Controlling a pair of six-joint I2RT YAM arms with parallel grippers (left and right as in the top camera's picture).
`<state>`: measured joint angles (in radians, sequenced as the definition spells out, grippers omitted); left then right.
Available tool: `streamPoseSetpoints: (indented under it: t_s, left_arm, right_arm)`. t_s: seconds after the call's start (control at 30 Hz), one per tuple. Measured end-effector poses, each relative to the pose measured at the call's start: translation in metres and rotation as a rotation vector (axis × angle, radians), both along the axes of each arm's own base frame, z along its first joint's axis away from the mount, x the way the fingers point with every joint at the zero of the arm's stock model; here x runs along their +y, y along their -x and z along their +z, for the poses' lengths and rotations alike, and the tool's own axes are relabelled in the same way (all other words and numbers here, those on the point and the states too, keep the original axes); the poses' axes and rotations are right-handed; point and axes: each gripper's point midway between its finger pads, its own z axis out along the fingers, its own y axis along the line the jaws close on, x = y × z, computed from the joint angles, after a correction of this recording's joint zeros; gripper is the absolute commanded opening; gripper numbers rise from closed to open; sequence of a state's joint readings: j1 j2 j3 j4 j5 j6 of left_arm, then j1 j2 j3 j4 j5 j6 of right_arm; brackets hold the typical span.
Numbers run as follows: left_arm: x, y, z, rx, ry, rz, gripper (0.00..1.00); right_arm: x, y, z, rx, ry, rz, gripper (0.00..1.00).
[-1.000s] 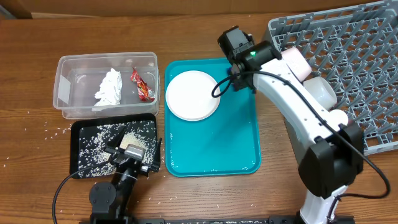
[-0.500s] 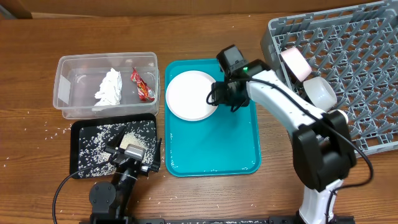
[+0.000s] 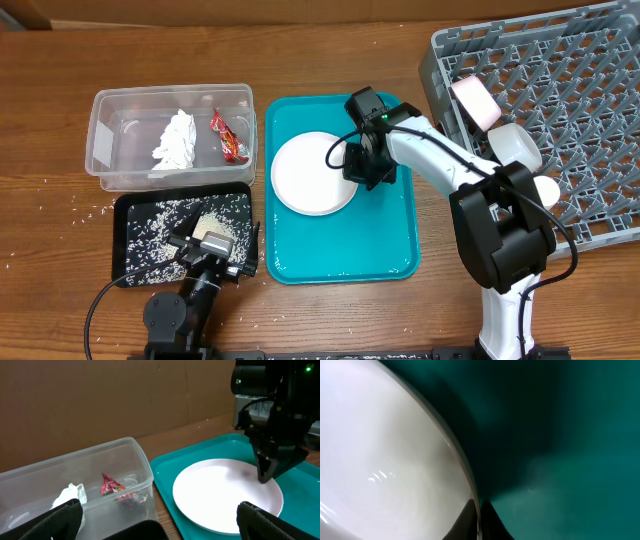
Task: Sort waste into correct bins and load items into the dishwasher
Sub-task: 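Lift the large plate and stand it upright in the dish rack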
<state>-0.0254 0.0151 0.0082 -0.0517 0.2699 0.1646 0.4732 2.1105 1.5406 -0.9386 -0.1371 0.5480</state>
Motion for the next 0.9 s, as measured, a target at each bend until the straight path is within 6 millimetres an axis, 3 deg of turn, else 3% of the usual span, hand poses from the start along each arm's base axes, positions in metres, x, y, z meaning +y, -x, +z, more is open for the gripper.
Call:
streamPoseSetpoints:
  t_s: [0.07,0.17,0.27,0.33,0.43,0.5,0.6,0.73,0.9]
  left_arm:
    - [0.0,0.0,0.0,0.0,0.0,0.0,1.0]
    - [0.0,0.0,0.0,0.0,0.0,0.0,1.0]
    - [0.0,0.0,0.0,0.0,0.0,0.0,1.0]
    - [0.0,0.0,0.0,0.0,0.0,0.0,1.0]
    - [0.0,0.0,0.0,0.0,0.0,0.0,1.0]
    - [0.0,0.0,0.0,0.0,0.0,0.0,1.0]
    - [0.0,0.0,0.0,0.0,0.0,0.0,1.0]
    - [0.0,0.0,0.0,0.0,0.0,0.0,1.0]
    - [0.0,0.0,0.0,0.0,0.0,0.0,1.0]
  right_arm:
    - [-0.009,-0.008,0.012,-0.03,0.021,-0.019,0.04]
    - [-0.03,-0.036,0.054,-0.172,0.057,-0.049,0.04]
    - [-0.061,-0.072,0.13,-0.418,0.126,-0.078,0.04]
    - [-0.091,-0.088,0.197,-0.618,0.207,-0.115,0.04]
    - [-0.148,-0.086,0.285,-0.842,0.399,-0.18,0.04]
    - [-0.183,-0.078,0.313,-0.891,0.535,-0.216,0.04]
    - [-0.239,-0.068,0.325,-0.852,0.761,-0.258,0.04]
    - [-0.3,-0.067,0.301,-0.705,0.944,-0.285,0.04]
    - [-0.344,-0.062,0.272,-0.565,1.032,-0.302,0.04]
